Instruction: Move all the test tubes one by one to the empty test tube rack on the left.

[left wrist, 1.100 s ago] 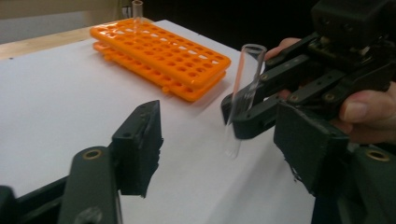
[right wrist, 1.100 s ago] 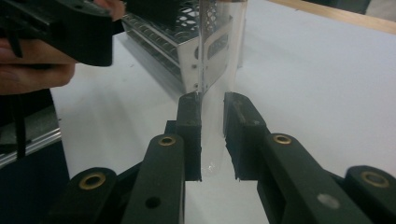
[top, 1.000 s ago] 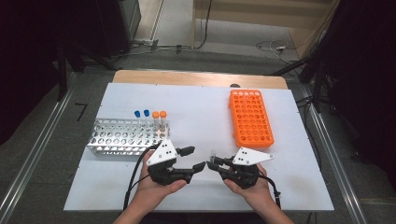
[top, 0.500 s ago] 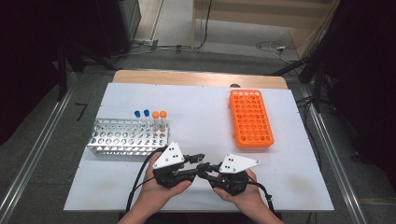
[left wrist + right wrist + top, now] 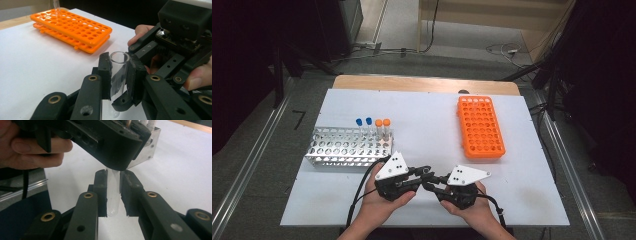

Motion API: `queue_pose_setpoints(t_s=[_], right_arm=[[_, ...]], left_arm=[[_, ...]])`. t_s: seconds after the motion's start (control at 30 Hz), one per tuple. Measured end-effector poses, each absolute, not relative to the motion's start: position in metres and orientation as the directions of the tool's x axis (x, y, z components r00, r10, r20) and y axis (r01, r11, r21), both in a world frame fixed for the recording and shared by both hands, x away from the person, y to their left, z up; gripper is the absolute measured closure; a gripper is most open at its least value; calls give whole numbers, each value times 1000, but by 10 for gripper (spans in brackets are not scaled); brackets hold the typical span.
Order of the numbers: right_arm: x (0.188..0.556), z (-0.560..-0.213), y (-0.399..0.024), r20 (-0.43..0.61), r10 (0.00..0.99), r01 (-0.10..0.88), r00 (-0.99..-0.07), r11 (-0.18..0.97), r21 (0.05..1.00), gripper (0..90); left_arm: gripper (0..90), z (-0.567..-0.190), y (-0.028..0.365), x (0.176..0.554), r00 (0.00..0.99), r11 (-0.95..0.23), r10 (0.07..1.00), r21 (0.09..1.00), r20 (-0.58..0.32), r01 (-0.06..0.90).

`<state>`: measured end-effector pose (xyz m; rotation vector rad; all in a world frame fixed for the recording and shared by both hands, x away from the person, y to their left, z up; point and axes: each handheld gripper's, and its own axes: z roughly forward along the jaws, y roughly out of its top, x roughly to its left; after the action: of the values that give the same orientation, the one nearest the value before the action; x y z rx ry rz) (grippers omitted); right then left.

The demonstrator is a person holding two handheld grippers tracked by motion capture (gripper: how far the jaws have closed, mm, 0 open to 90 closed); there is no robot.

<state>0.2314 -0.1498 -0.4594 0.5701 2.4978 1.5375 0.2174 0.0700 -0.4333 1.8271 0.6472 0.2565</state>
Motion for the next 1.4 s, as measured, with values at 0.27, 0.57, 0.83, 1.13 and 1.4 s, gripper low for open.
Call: queue_pose_setpoints(t_s=[0.27, 0.57, 0.83, 1.13, 1.4], right_arm=[[232, -458, -163, 79, 356, 223, -931, 383, 897, 406], [242, -455, -192, 111, 409, 274, -906, 367, 889, 126], [248, -455, -225, 129, 459, 312, -879, 350, 883, 0], [248, -455, -260, 139, 522, 346, -842, 322, 881, 0], [243, -459, -288, 128, 565, 362, -815, 324, 874, 0]], left_arm=[[763, -432, 78, 219, 817, -215, 559, 927, -140, 306], [764, -428, 100, 221, 796, -198, 589, 930, -140, 310], [764, -424, 123, 223, 766, -179, 627, 931, -142, 319], [764, -411, 164, 226, 703, -141, 699, 939, -131, 315], [764, -399, 201, 233, 625, -116, 773, 944, -109, 308]])
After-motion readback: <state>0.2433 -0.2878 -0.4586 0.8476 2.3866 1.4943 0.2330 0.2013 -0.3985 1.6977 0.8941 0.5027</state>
